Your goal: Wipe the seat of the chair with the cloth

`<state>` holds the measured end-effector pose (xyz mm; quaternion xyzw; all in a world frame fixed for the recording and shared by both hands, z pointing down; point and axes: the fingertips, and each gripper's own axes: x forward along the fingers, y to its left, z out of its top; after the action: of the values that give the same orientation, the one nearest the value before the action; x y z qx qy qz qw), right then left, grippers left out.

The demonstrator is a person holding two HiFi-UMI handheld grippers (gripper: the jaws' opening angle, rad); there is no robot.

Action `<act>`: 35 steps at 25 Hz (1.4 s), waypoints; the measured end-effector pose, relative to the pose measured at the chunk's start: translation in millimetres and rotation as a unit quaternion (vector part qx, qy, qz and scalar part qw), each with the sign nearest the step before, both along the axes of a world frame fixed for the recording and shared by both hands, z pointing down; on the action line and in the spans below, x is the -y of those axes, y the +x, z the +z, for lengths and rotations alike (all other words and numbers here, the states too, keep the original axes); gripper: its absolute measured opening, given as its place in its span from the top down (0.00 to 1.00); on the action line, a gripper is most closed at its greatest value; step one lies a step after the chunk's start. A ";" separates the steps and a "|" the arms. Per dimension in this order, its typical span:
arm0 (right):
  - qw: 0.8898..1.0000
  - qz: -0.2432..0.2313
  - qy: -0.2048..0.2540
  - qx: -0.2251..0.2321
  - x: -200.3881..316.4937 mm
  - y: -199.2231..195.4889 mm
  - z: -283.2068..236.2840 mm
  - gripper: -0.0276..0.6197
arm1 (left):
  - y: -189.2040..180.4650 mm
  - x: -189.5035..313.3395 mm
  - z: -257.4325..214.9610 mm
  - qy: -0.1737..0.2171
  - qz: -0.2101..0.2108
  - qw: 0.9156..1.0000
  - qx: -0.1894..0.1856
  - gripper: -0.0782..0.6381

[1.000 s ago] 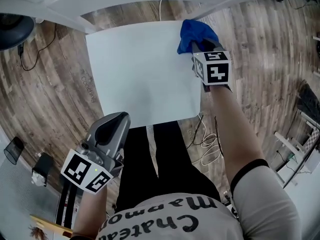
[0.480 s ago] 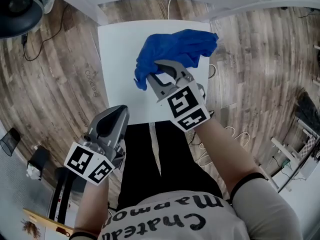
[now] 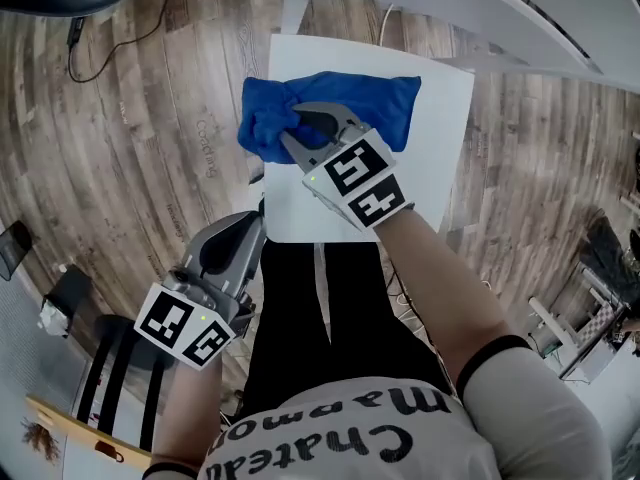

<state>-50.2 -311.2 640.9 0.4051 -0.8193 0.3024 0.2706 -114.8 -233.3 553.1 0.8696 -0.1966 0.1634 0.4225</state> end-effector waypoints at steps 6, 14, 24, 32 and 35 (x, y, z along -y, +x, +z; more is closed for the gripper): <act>0.978 -0.003 -0.057 -0.199 -2.4 15.5 55.0 0.77 | -27.9 11.4 -6.5 -0.058 0.015 0.996 -0.062 0.88; 0.983 0.127 -0.070 -0.111 1.6 21.8 58.3 0.76 | -37.9 42.4 9.3 -0.015 0.026 0.999 -0.010 0.88; 0.980 0.164 -0.068 -0.089 -18.6 56.2 56.6 0.76 | -27.2 22.7 10.6 -0.001 0.023 1.000 0.018 0.88; 0.962 0.255 -0.053 -0.081 -90.2 167.4 55.8 0.76 | 40.9 -38.7 10.8 0.001 0.055 0.998 0.007 0.88; 0.954 0.288 -0.043 -0.074 -120.0 205.2 54.8 0.76 | 62.4 -65.2 9.6 0.006 0.076 0.997 0.006 0.88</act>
<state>155.0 -191.3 695.7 0.6333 -0.6313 0.3718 0.2494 -52.4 -168.1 562.7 0.8835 -0.1340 0.1992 0.4023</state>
